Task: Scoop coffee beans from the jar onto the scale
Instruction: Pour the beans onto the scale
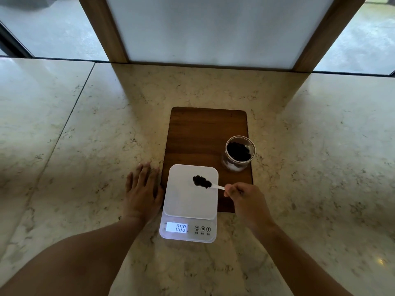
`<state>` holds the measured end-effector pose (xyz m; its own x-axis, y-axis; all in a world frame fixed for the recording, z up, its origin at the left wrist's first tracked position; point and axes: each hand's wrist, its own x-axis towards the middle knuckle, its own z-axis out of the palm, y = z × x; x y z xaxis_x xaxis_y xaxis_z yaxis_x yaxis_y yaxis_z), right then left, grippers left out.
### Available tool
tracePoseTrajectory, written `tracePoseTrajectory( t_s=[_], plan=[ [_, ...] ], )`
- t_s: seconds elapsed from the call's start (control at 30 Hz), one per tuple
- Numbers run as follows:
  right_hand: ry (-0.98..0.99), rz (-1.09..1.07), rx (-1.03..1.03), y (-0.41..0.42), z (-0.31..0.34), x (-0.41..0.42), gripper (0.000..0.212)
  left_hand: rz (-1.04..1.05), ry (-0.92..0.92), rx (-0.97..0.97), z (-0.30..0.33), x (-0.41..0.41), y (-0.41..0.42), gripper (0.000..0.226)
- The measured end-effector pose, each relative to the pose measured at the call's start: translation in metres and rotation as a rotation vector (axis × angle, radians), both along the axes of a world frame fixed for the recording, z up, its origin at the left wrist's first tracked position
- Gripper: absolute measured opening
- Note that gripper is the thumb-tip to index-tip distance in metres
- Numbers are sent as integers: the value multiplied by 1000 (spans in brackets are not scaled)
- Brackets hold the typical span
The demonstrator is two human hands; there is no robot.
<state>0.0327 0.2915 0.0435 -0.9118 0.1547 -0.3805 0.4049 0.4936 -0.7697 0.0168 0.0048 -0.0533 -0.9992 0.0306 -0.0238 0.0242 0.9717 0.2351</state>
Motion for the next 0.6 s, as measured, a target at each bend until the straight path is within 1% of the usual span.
tracePoseTrajectory(
  t_s=[0.23,0.6],
  plan=[
    [-15,52,30,-13,-18,10,31,2,10,18,-4,-1,-1,58],
    [45,31,12,-18,-29,14,21,10,16,31,-3,0,-1,59]
  ],
)
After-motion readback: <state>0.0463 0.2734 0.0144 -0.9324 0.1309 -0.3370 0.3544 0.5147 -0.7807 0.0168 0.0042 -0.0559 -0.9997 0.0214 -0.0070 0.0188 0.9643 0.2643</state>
